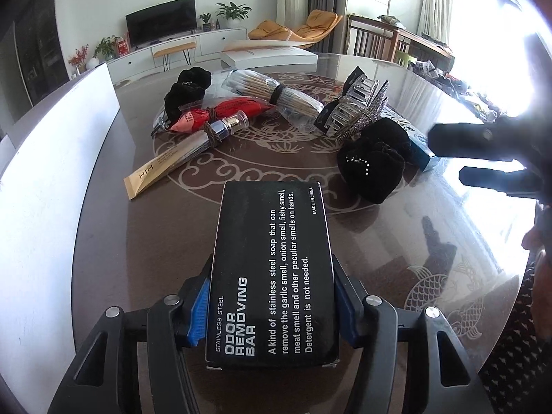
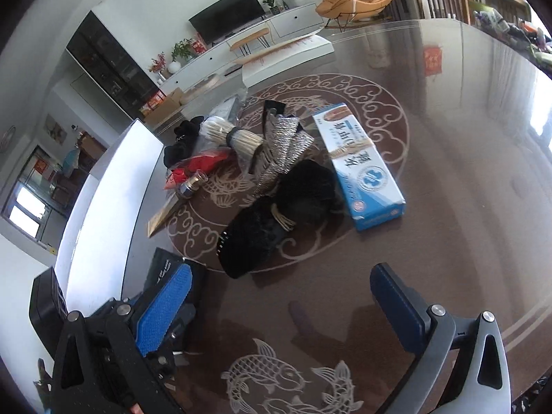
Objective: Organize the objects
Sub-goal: 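Carry the box toward the bin with the left gripper while the right gripper grasps the black fuzzy pom-pom, then lower the box into the cardboard bin with the left gripper while the right gripper drops the pom-pom in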
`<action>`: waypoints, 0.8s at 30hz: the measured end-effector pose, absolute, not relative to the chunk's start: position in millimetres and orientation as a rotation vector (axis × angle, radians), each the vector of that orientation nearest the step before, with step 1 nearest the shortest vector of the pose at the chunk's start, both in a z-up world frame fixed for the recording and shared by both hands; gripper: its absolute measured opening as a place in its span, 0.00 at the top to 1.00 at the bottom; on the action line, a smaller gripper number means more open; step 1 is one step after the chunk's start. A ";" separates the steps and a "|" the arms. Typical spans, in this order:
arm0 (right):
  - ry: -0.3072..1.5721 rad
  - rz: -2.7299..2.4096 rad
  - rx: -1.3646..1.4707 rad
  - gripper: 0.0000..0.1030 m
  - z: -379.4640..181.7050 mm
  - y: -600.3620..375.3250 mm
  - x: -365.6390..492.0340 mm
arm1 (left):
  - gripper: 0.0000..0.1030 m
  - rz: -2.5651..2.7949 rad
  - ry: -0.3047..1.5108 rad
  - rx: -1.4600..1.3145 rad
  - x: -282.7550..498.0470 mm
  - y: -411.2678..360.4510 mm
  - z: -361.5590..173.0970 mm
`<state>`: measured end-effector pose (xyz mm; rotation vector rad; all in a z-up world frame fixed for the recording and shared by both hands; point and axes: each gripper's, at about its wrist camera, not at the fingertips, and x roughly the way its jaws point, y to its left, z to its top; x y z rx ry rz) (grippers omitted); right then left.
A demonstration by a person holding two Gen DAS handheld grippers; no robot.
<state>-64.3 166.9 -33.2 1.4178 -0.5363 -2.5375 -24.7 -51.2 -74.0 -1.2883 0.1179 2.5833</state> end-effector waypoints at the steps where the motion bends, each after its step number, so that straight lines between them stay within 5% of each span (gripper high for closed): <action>1: -0.530 -2.537 1.478 0.00 -34.0 155.5 -78.4 | 0.44 2.585 0.087 -1.287 -22.4 -54.4 -73.2; 3: -0.508 -2.559 1.578 0.06 -42.7 137.3 -103.4 | 0.44 2.586 0.045 -1.280 -17.2 -59.8 -70.7; 5: -0.409 -2.577 1.656 0.22 -52.7 119.9 -117.5 | 0.44 2.595 0.007 -1.261 -10.3 -66.3 -65.1; 6: -0.337 -2.575 1.696 0.41 -59.3 113.8 -120.9 | 0.44 2.598 -0.015 -1.252 -6.4 -70.4 -61.7; 9: -0.240 -2.619 1.634 0.65 -61.1 114.0 -109.5 | 0.44 2.605 -0.089 -1.224 4.9 -84.6 -47.7; 17: -0.290 -2.446 1.352 0.69 -16.8 102.9 -50.8 | 0.44 2.656 -0.318 -1.061 37.6 -148.3 24.2; 24: -0.240 -2.161 1.070 0.69 81.7 -33.0 -34.3 | 0.44 2.962 -0.328 -1.029 48.9 -267.6 73.1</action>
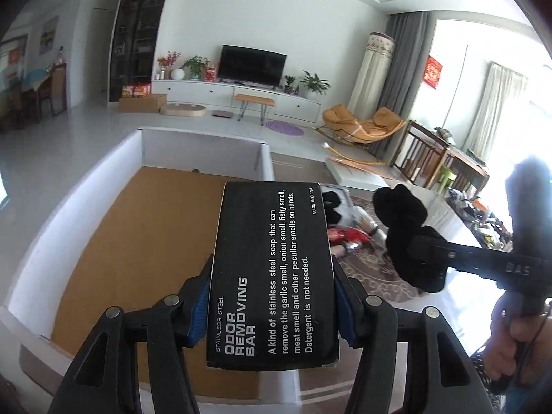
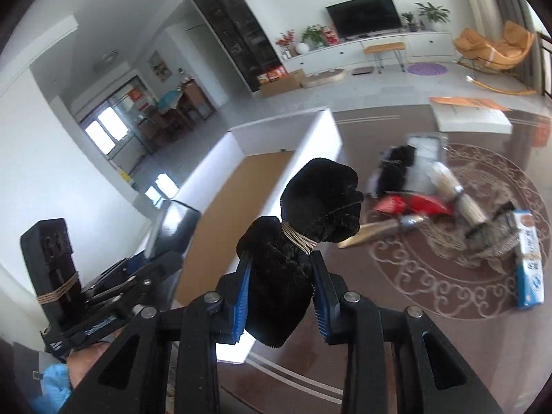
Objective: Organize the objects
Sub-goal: 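Lower the box into the cardboard bin with the left gripper while the right gripper drops the pom-pom in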
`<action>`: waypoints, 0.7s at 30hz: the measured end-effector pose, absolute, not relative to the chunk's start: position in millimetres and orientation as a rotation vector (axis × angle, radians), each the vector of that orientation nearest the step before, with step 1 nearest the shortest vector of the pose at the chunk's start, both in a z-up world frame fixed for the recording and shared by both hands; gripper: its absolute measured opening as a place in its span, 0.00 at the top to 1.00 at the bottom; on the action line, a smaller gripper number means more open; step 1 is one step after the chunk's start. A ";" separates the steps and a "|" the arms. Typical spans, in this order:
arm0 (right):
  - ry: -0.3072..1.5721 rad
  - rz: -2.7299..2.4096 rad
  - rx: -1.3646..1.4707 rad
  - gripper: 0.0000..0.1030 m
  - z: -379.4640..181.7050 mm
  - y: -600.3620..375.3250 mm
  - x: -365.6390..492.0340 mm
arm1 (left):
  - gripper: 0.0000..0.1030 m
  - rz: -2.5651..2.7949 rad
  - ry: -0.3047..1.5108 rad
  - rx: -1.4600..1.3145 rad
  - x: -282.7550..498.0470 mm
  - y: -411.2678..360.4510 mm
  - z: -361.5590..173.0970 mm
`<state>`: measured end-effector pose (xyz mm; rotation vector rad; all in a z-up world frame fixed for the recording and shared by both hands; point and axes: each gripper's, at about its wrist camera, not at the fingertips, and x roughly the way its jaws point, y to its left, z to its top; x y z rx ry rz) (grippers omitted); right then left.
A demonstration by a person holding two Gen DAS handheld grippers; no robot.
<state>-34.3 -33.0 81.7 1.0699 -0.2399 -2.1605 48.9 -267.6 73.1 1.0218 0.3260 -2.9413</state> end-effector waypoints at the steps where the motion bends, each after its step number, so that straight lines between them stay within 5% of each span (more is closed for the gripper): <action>1: -0.224 -2.117 1.064 0.69 86.7 -56.4 -32.7 | 0.44 -2.898 0.320 1.020 46.7 -284.2 70.9; 5: -0.122 -2.008 1.080 0.66 80.3 -136.6 -34.7 | 0.43 -2.733 0.373 1.120 30.8 -337.8 49.1; 9: -0.075 -1.958 1.186 0.30 50.9 -166.7 -37.5 | 0.38 -2.603 0.416 1.191 22.5 -355.8 29.5; 11: -0.044 -2.025 1.159 0.27 48.0 -153.1 -30.3 | 0.37 -2.622 0.451 1.145 29.9 -352.7 28.3; 15: 0.026 -2.264 1.110 0.00 40.7 -86.8 -19.9 | 0.36 -2.717 0.435 1.074 37.7 -314.7 34.8; 19: 0.099 -2.510 1.136 0.00 12.1 -5.8 -14.3 | 0.32 -2.897 0.416 1.090 34.5 -240.9 46.2; 21: 0.154 -2.591 1.204 0.00 -15.1 28.1 -18.1 | 0.18 -2.989 0.418 1.128 30.4 -198.3 47.9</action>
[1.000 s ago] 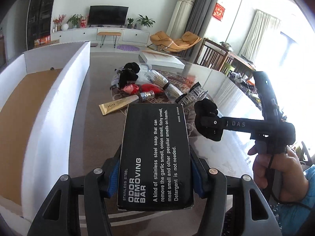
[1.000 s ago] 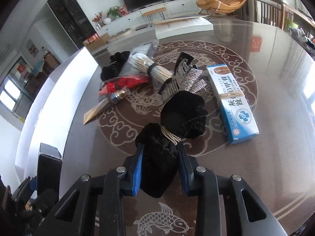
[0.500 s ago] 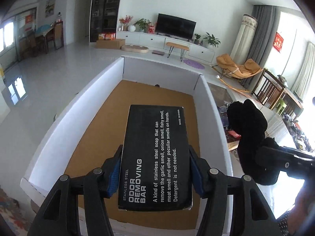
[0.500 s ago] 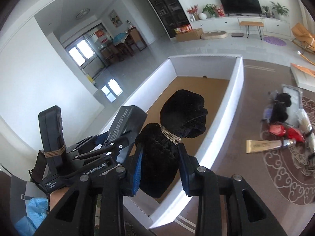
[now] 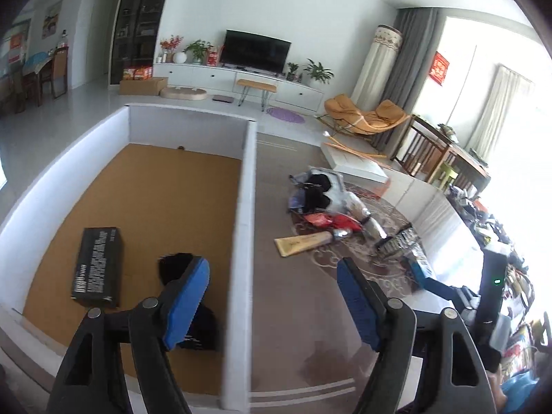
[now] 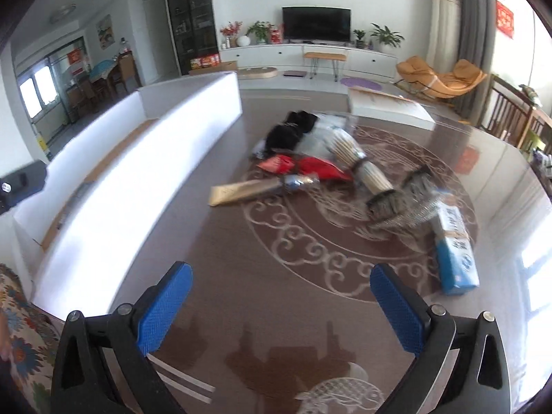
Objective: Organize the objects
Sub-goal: 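Lower the box into the cardboard bin with the left gripper while the right gripper drops the pom-pom in, then withdraw both open grippers from the bin back over the table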
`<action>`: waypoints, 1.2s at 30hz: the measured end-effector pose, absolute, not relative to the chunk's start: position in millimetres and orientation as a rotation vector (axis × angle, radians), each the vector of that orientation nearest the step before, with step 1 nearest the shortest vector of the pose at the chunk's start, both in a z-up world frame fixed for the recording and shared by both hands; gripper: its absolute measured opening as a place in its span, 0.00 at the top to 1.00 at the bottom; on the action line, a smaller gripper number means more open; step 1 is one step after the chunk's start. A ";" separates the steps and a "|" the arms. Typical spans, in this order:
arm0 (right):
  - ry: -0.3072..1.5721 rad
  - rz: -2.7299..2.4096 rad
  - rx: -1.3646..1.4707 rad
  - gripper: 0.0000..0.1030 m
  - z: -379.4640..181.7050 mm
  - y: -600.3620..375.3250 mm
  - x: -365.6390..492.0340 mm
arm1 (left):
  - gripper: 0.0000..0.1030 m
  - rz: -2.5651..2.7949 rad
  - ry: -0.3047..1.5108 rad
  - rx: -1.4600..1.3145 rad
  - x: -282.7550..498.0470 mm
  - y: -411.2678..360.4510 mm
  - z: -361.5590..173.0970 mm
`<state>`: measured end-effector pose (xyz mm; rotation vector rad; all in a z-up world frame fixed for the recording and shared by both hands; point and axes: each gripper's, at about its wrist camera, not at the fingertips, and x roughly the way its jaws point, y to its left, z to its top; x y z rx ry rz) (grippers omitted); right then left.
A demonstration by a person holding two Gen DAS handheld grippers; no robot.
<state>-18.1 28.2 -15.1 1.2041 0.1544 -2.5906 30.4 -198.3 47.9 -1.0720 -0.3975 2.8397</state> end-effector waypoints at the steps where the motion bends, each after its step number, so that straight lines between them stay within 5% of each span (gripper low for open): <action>1: 0.164 -2.617 1.242 0.00 -27.0 47.1 -24.1 | 0.15 2.795 -0.389 -1.063 28.1 -177.5 45.1; 12: 0.113 -2.745 1.349 0.00 -65.3 131.1 -19.2 | 0.10 2.677 -0.195 -1.324 -22.2 -57.9 -62.0; 19: -0.029 -2.765 1.446 0.00 -79.6 148.6 -33.2 | 0.10 2.719 -0.104 -1.333 -39.7 -55.3 -71.1; 28: 0.020 -2.776 1.457 0.00 -82.4 145.0 -34.6 | 0.10 2.735 -0.047 -1.354 -49.7 -54.1 -81.2; 36: 0.015 -2.780 1.447 0.00 -83.0 144.6 -34.1 | 0.01 2.703 -0.012 -1.365 -51.7 -49.5 -82.9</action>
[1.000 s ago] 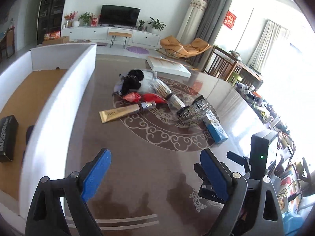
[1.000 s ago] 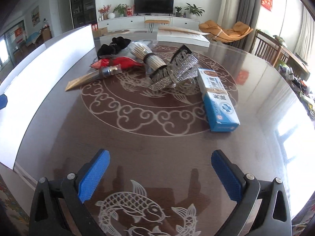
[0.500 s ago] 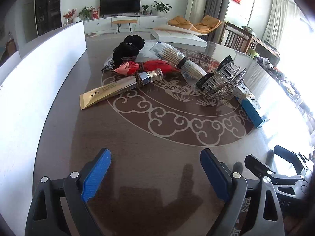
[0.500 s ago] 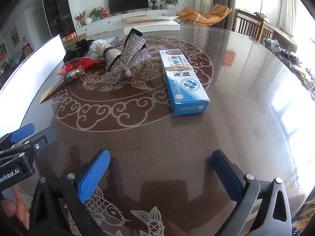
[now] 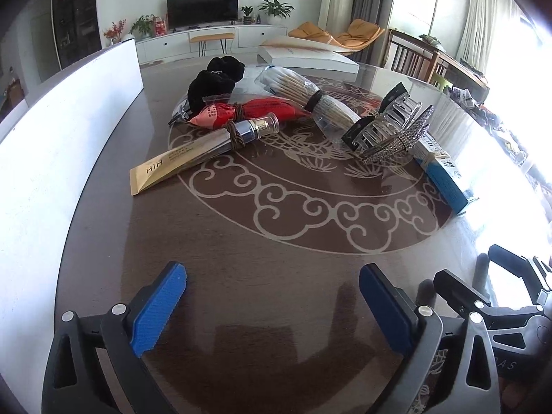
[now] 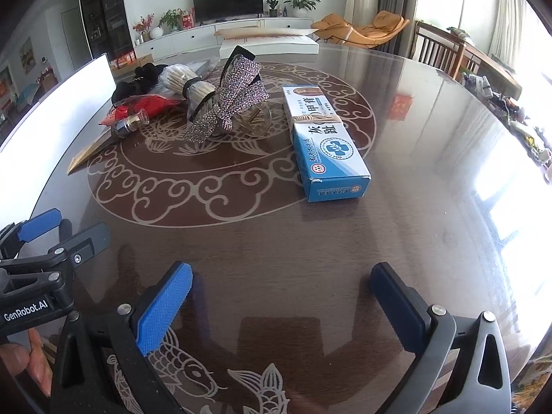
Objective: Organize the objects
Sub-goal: 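Withdraw both open grippers from the bin back over the table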
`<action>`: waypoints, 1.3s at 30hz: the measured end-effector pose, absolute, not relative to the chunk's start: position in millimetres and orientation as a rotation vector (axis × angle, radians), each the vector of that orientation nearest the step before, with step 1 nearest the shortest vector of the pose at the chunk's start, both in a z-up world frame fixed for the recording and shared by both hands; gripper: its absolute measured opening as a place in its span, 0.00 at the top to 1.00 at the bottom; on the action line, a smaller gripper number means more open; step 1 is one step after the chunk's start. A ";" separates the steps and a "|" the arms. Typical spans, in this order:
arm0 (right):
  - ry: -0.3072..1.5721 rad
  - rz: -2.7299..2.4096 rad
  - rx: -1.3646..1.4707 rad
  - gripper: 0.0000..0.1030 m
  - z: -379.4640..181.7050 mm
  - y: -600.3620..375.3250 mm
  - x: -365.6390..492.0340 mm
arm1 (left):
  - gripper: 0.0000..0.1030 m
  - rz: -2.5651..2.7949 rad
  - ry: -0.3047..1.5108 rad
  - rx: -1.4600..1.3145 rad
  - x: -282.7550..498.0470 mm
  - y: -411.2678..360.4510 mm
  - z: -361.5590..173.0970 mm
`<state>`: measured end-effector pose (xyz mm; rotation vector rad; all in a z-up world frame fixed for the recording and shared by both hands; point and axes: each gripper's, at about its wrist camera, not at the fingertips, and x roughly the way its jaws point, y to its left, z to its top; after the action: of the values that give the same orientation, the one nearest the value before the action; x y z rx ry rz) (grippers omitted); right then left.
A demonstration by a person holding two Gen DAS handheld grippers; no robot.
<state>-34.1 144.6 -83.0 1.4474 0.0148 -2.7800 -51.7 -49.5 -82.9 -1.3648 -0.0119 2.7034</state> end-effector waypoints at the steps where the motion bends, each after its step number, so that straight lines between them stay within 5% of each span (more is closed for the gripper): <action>1: 0.014 -2.781 1.446 0.00 -82.9 144.5 -34.1 | 0.00 2.705 0.002 -1.371 -51.9 -48.1 -83.3; 39: 0.012 -2.783 1.442 0.00 -83.6 145.0 -34.2 | 0.00 2.712 0.080 -1.401 -54.2 -40.8 -86.3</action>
<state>-34.2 145.0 -83.6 1.4415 0.0119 -2.7834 -54.2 -40.8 -86.3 -1.4006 0.0796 2.7119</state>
